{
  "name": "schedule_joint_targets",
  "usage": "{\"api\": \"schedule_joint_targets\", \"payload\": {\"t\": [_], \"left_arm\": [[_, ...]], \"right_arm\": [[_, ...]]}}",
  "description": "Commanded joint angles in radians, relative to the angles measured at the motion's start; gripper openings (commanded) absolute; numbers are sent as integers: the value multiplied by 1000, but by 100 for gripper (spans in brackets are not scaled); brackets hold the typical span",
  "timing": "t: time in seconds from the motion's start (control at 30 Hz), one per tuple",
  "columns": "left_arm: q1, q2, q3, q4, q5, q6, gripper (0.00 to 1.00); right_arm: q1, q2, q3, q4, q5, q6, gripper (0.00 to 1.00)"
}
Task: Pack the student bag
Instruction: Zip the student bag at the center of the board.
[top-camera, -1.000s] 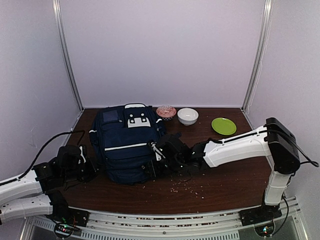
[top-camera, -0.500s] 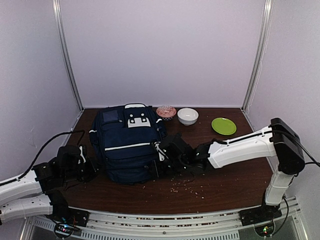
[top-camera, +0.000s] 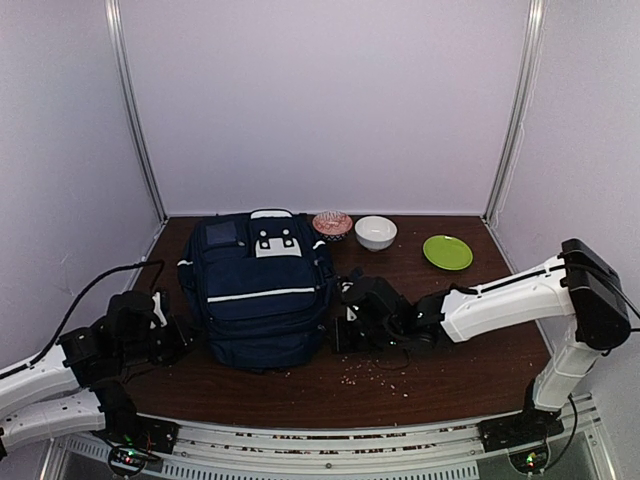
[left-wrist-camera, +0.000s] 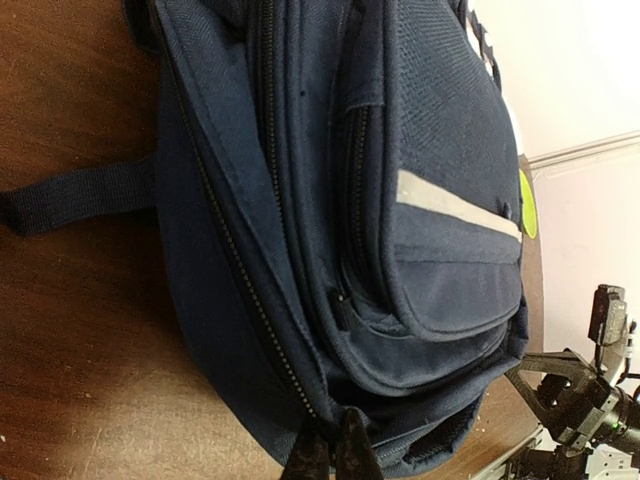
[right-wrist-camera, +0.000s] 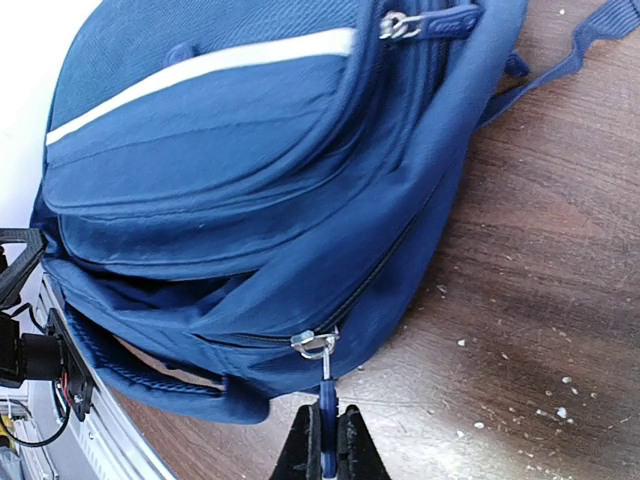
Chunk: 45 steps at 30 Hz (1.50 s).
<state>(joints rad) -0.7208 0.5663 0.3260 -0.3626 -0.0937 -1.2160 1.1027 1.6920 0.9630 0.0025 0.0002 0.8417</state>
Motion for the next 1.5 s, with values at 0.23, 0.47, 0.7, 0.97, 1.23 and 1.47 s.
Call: {"api": "schedule_joint_targets", "payload": {"t": [0.23, 0.47, 0.7, 0.97, 1.23, 1.47], "left_arm": [[21, 58, 77, 48, -59, 177, 0], [155, 362, 130, 294, 154, 236, 0], [252, 443, 205, 271, 166, 301, 0], [273, 292, 114, 235, 198, 247, 54], [251, -33, 51, -24, 176, 127, 87], [138, -227, 52, -195, 125, -21, 92]], "right_arm": [[108, -128, -40, -134, 155, -58, 0], [180, -100, -12, -131, 158, -35, 0], [202, -6, 149, -138, 117, -67, 0], [202, 124, 338, -118, 48, -106, 0], [191, 180, 425, -106, -11, -123, 0], [190, 202, 466, -124, -33, -140, 0]]}}
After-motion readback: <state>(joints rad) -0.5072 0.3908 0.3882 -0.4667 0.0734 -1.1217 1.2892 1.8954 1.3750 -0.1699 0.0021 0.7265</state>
